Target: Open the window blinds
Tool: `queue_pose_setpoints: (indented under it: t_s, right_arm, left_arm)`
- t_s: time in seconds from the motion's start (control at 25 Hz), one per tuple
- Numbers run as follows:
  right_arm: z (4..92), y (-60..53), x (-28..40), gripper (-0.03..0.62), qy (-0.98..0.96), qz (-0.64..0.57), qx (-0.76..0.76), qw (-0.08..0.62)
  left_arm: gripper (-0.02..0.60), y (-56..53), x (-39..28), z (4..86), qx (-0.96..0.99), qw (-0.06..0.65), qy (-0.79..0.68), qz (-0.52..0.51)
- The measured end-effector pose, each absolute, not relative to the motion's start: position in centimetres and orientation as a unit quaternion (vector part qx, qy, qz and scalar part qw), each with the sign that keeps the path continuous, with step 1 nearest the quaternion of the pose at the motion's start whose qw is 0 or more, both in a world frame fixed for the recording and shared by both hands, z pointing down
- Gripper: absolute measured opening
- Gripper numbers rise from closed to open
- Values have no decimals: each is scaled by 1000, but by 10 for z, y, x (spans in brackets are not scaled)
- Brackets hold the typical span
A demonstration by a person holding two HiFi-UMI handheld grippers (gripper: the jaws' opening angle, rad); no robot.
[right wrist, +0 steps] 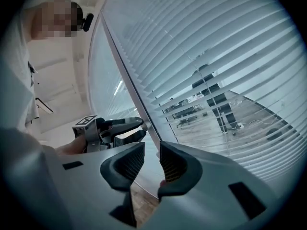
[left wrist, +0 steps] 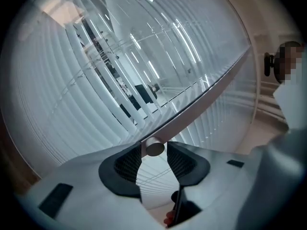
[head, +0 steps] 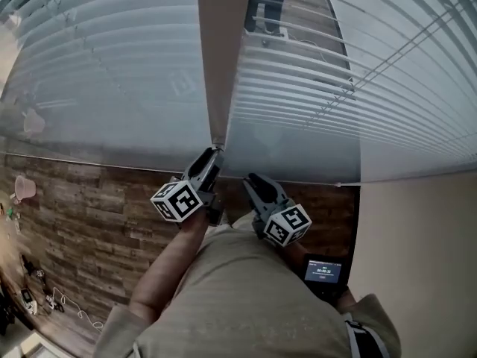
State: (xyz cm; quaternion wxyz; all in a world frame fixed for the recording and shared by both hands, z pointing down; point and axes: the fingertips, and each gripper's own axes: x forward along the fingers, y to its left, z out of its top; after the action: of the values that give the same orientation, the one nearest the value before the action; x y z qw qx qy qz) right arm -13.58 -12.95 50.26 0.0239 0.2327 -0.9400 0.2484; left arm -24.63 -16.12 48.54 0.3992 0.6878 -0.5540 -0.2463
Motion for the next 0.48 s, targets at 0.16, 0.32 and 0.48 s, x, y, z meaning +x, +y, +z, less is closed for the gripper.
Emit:
queue_pose_setpoints:
  t_s: [0.16, 0.32, 0.48]
  right_arm:
    - [493, -136, -143, 101, -944, 243, 221, 16]
    - [496, -133, -144, 101, -945, 249, 212, 16]
    - [496, -136, -142, 101, -946, 250, 205, 16]
  left_arm:
    - [140, -163, -247, 483, 683, 396, -566, -237]
    - [137, -166, -245, 483, 684, 387, -579, -216]
    - [135, -168, -245, 479, 689, 351, -611, -168]
